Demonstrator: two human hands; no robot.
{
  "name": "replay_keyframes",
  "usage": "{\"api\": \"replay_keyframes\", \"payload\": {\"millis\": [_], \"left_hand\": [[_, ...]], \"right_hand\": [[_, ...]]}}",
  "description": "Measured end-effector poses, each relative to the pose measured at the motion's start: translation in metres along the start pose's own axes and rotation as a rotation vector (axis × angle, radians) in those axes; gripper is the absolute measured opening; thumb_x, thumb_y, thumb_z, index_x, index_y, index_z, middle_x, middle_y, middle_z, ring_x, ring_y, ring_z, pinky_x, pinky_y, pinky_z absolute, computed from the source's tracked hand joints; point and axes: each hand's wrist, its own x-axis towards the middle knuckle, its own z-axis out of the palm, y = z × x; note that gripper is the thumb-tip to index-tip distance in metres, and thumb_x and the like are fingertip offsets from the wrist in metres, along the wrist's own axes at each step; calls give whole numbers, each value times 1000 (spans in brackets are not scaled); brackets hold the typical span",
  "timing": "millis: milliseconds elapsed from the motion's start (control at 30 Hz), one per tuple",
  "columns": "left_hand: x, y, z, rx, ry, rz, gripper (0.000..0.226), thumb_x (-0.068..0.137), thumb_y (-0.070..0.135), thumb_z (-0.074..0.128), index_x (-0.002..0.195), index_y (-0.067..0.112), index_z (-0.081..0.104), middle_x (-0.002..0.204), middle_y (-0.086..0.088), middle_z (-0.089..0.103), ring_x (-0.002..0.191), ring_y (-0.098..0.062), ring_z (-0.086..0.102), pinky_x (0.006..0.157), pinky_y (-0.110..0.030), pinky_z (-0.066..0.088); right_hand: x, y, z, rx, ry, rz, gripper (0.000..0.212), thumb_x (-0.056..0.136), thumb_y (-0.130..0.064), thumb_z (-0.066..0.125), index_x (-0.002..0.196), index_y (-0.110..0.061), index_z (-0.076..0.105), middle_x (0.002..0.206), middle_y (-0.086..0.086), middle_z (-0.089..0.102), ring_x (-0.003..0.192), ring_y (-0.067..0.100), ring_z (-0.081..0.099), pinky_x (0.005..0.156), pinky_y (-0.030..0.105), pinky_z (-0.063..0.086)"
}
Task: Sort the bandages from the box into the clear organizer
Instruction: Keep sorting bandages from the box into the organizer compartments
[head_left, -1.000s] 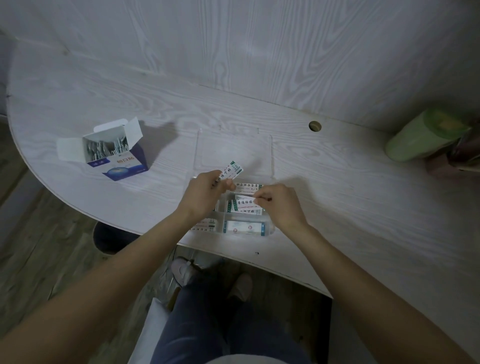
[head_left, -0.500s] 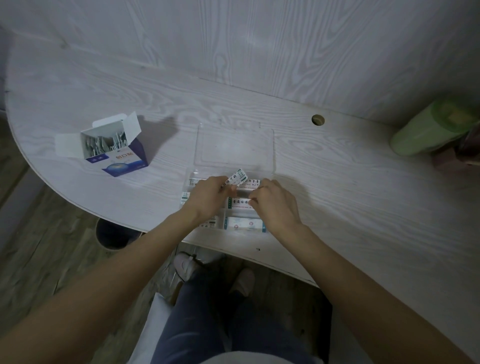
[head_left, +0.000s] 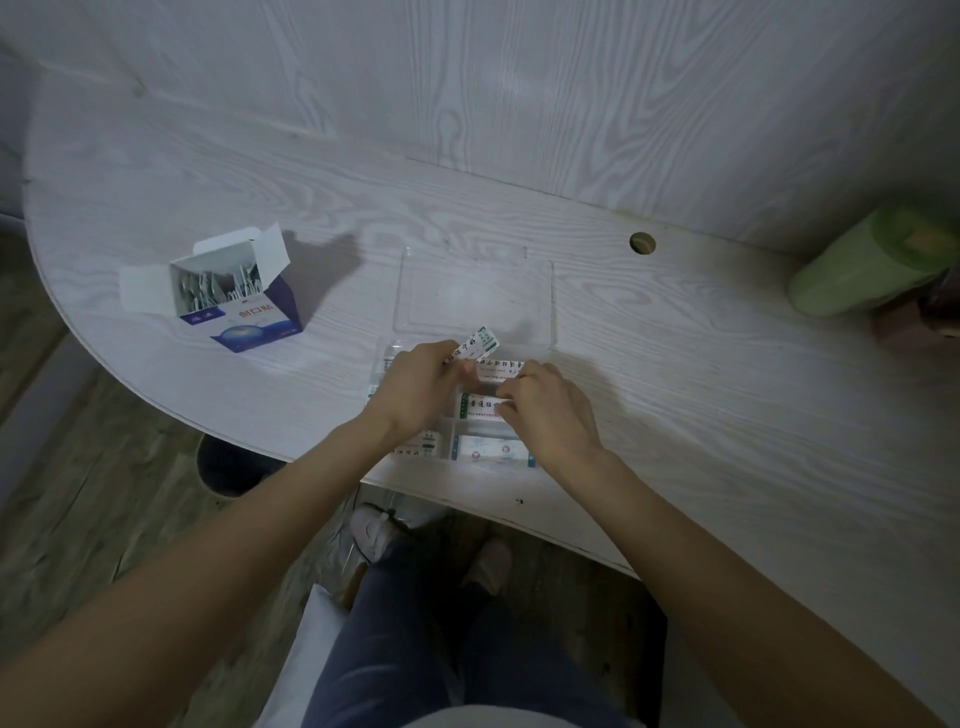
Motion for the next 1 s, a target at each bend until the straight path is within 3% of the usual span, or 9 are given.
{"api": "replay_keyframes", "payload": {"millis": [200, 367, 467, 533, 633, 700, 767, 833, 1000], "left_hand": [[1, -3, 0, 21, -38, -19, 22, 101, 23, 42, 87, 12, 56, 91, -14, 65, 89, -32, 62, 69, -34, 45], [3, -6, 2, 53, -79, -44, 22, 101, 24, 41, 85, 13, 53, 84, -8, 60, 81, -28, 59, 59, -25, 38], [5, -8, 2, 42, -55, -32, 26, 101, 24, 41, 89, 9, 58, 89, -10, 66, 83, -27, 61, 69, -31, 46], [5, -9, -2, 3, -38, -4, 27, 100, 24, 44, 93, 6, 64, 91, -9, 69, 82, -21, 64, 75, -32, 47], [4, -7, -10, -121, -81, 49, 18, 94, 20, 57, 90, 7, 69, 74, 2, 71, 63, -2, 64, 62, -13, 47], [2, -4, -12, -218, -136, 60, 11, 89, 18, 64, 88, 9, 71, 72, -1, 72, 60, -5, 65, 63, -15, 50], [-1, 1, -15, -354, -157, 51, 7, 90, 18, 63, 85, 16, 67, 70, 5, 71, 60, -8, 66, 61, -21, 52], [-4, 4, -18, -462, -158, 40, 18, 96, 22, 54, 81, 16, 63, 63, 9, 67, 60, -9, 65, 61, -25, 52], [-6, -2, -34, -331, -71, 58, 27, 97, 22, 52, 82, 6, 68, 66, -2, 66, 60, -12, 53, 60, -28, 40]], "right_hand": [[3, -2, 4, -3, -1, -14, 25, 97, -22, 49, 115, -15, 65, 118, 3, 56, 113, 21, 47, 84, 33, 42], [3, -2, 2, -16, -12, -28, 27, 97, -26, 51, 118, -15, 64, 117, 3, 56, 112, 21, 48, 85, 32, 41], [2, 0, -2, 12, 18, -39, 25, 95, -28, 53, 114, -16, 65, 110, 2, 58, 107, 21, 51, 81, 31, 40], [2, 3, -8, 268, 110, 10, 27, 90, -27, 62, 116, -18, 63, 105, 0, 59, 101, 17, 54, 79, 26, 44], [7, 2, -21, 893, 202, 114, 31, 79, -23, 76, 108, -20, 66, 94, -7, 65, 87, 6, 60, 75, 9, 45], [11, 0, -28, 1110, 216, 137, 16, 77, -16, 78, 90, -21, 70, 85, -4, 71, 82, 10, 67, 75, 20, 52], [13, -3, -33, 1187, 227, 123, 16, 76, -8, 77, 77, -22, 69, 77, -3, 72, 74, 11, 68, 68, 23, 52], [13, -5, -37, 1216, 224, 97, 17, 75, -4, 76, 78, -20, 70, 76, -2, 72, 70, 9, 68, 64, 19, 51], [13, -11, -42, 1293, 130, 52, 28, 76, 2, 74, 94, -19, 70, 84, 2, 72, 75, 6, 68, 67, 19, 53]]}}
